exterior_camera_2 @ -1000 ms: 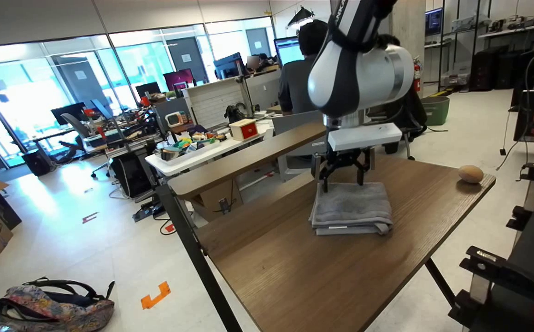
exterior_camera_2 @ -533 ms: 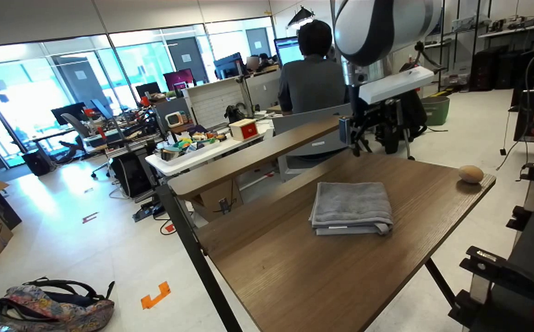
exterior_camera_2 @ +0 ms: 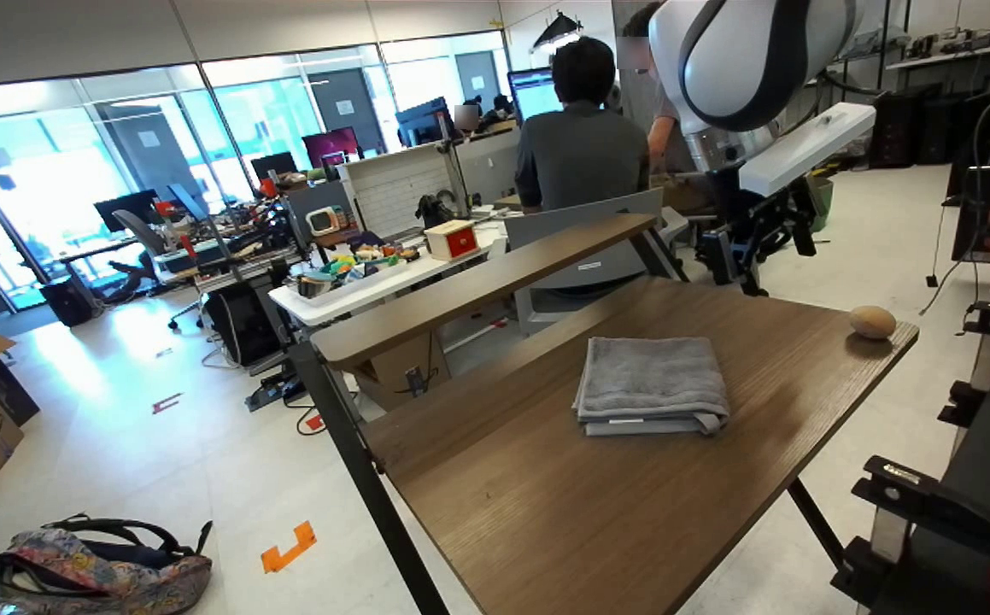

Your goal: Wipe the table with the towel then move the plush toy

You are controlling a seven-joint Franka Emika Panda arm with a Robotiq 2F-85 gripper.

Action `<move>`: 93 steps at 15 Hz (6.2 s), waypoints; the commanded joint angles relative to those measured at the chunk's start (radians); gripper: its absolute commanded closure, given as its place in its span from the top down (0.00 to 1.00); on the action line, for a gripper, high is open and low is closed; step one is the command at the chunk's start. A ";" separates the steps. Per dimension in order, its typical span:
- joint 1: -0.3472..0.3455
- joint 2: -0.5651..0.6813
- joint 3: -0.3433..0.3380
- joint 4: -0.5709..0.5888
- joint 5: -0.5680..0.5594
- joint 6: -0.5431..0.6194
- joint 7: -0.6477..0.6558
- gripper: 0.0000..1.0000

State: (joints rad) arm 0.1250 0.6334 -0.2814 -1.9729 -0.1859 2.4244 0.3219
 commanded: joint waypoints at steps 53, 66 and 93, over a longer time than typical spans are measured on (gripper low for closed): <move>-0.234 0.108 0.206 0.044 0.539 0.190 0.175 0.00; -0.010 0.348 0.307 0.477 0.638 0.183 0.471 0.03; 0.016 0.509 0.358 0.727 0.584 0.110 0.618 0.43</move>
State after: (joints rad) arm 0.1419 1.1344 0.0961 -1.2701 0.4171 2.5921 0.9157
